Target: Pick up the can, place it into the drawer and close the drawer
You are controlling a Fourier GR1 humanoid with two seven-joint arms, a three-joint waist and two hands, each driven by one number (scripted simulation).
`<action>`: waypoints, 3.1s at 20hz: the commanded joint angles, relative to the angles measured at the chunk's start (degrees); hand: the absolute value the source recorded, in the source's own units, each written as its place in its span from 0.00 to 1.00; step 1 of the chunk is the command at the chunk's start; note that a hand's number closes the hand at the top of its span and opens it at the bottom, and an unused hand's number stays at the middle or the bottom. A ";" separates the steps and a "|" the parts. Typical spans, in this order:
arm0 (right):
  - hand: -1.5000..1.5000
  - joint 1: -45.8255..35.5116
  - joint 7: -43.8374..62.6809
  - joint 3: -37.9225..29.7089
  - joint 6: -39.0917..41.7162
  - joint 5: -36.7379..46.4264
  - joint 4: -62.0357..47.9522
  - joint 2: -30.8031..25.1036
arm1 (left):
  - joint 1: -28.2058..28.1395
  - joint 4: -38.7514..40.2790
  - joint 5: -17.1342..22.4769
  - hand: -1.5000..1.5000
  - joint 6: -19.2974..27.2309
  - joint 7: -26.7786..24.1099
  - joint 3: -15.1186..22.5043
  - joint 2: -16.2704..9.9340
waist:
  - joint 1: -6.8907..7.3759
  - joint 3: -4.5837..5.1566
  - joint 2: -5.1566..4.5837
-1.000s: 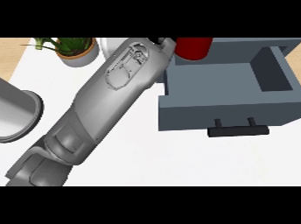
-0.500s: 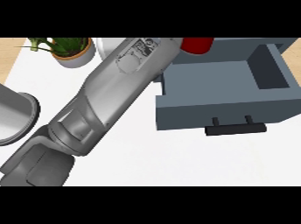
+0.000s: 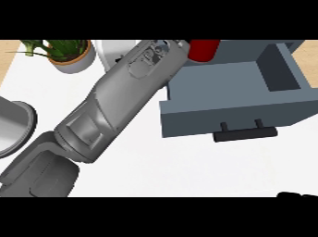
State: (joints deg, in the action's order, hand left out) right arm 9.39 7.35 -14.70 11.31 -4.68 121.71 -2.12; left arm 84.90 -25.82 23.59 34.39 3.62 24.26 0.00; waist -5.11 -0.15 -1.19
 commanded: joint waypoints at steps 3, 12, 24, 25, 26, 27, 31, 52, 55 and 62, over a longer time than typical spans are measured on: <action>0.00 0.48 0.65 1.00 -0.21 0.44 1.77 0.57 | 0.50 3.48 1.52 1.00 1.33 -3.30 3.07 0.00 | -0.26 0.02 -0.09; 0.00 -2.29 0.72 1.03 0.23 0.06 -0.23 -0.55 | -1.54 6.56 3.23 1.00 2.98 -6.70 7.72 0.00 | -2.42 -0.02 -0.98; 0.00 -5.82 1.80 0.93 -1.14 0.38 -0.96 -0.93 | -4.09 6.34 7.10 0.00 7.89 -8.77 10.19 0.00 | -2.00 0.02 -1.01; 0.00 -4.30 1.38 0.06 0.09 -0.86 -0.39 -1.60 | -2.62 7.58 6.97 0.00 8.42 -8.43 10.03 0.00 | -2.56 -0.01 -0.94; 0.00 -5.96 3.04 1.18 -1.37 0.87 -0.41 -1.24 | -2.47 5.59 7.45 0.00 9.99 -6.79 11.39 0.00 | -2.52 0.01 -0.77; 0.00 -2.41 1.10 1.39 -0.40 0.71 1.14 -0.34 | -1.91 6.25 7.98 0.00 9.45 -5.57 11.18 0.00 | -2.87 -0.02 -0.56; 0.00 -4.75 -1.62 2.81 -0.49 5.76 1.86 -1.94 | -4.06 4.27 9.57 0.00 11.31 -7.59 11.70 0.00 | -2.86 0.00 -0.82; 0.00 -8.16 -7.74 15.07 -3.59 44.11 0.53 -12.24 | -2.91 1.15 16.81 0.00 13.72 -11.85 10.27 0.00 | 1.86 0.10 0.14; 0.00 -11.41 -6.85 17.92 -5.33 50.88 -4.38 -12.60 | -1.34 1.52 16.00 0.00 12.46 -9.88 9.55 0.00 | 4.20 0.14 0.64; 0.00 -13.97 -9.00 21.05 -11.91 62.58 -18.78 -12.30 | -0.31 -1.96 14.18 0.00 14.99 -4.93 8.86 -0.83 | 5.84 0.12 1.23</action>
State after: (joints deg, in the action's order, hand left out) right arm -2.87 -0.48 4.98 2.73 52.03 109.91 -14.27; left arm 83.34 -26.45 38.72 47.84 -4.07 33.48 -0.39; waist -0.09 -0.01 -0.20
